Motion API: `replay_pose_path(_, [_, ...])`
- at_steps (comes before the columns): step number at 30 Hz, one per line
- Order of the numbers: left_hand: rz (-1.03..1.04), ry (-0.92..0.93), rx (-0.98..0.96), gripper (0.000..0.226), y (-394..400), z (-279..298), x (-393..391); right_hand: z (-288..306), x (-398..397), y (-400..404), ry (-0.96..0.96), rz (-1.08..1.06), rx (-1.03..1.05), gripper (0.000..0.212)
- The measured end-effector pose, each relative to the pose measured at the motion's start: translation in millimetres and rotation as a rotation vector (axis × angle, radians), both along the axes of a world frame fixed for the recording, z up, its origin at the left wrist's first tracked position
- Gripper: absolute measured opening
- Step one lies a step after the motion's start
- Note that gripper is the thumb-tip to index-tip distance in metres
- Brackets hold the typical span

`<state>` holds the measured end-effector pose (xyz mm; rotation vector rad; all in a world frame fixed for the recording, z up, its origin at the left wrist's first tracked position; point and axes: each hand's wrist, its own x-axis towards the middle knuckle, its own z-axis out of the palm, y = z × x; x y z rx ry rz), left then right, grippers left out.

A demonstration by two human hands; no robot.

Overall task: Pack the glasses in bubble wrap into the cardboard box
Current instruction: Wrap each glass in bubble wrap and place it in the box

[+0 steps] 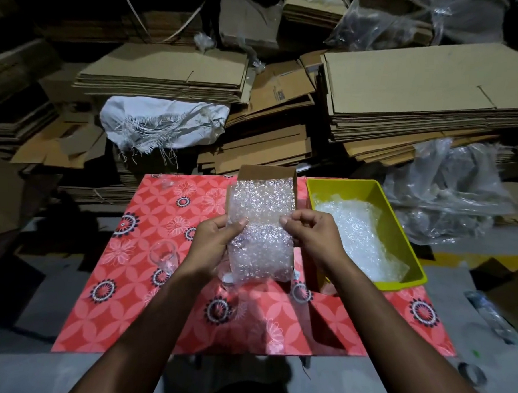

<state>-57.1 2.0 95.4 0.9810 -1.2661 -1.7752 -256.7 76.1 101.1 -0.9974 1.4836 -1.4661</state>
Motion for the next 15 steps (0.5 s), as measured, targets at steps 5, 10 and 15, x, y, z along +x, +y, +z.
replay_pose_path(5, [-0.009, 0.016, 0.029, 0.022, 1.9, -1.6, -2.7, 3.1, -0.1, 1.3, -0.006, 0.122, 0.045, 0.036])
replay_pose_path(10, [-0.051, 0.023, 0.0, 0.022, 0.1, -2.0, -4.8, 4.7, -2.5, 0.5, -0.019, 0.041, 0.029, 0.024])
replay_pose_path(15, [-0.053, 0.017, -0.067, 0.018, 0.7, 3.3, -5.2, 5.2, -9.8, 4.7, 0.0, 0.184, 0.049, 0.015])
